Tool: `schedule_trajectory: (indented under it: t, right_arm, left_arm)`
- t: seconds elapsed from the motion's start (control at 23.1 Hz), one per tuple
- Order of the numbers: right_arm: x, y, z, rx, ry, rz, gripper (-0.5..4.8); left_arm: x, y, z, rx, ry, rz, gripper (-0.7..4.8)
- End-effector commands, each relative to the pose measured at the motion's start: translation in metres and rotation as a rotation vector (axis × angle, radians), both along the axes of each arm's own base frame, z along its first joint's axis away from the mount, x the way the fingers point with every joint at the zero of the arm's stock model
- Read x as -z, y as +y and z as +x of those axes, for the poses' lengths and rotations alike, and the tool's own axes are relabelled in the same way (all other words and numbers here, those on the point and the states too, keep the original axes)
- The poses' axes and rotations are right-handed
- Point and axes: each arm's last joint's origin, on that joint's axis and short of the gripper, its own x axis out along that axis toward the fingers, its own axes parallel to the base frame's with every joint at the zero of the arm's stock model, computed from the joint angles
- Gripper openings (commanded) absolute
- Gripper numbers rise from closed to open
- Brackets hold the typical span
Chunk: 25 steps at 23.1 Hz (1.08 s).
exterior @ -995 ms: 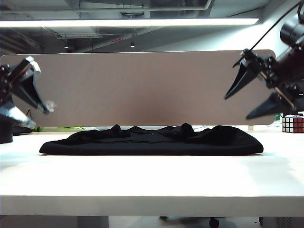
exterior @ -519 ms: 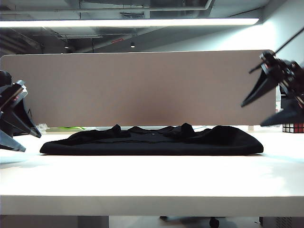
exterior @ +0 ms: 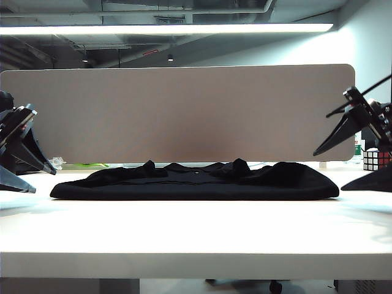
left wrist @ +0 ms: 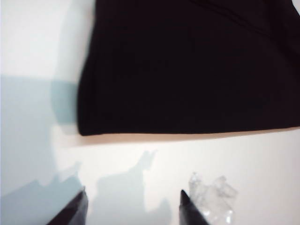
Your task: Fold the bottom side of the T-shirt horizontally towards the center, about one-third of the way, then fold the sleeve back towards the center, creating a straight line along the edge of the T-shirt, and finally fold the bottom of the T-shirt up towards the top, creating a neat rectangle.
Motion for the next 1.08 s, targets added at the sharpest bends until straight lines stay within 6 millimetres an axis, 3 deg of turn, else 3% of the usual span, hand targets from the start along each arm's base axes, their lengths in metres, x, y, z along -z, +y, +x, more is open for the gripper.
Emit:
schedule_trajectory:
  t: [0.04,0.52,1.08]
  right_arm:
    - [0.000,0.000,-0.001,0.059,-0.031,0.027,3.77]
    - [0.005,-0.003,0.003,0.168,-0.046,-0.009,3.77]
    - [0.040,-0.003,0.019,0.220,-0.006,0.098,3.54]
  left_arm:
    - [-0.003,0.002,0.003,-0.026,-0.032,0.027,2.41]
    - [-0.003,0.004,0.009,-0.117,-0.042,0.034,2.42]
    - [0.036,-0.011,0.027,-0.103,-0.002,-0.030,2.42]
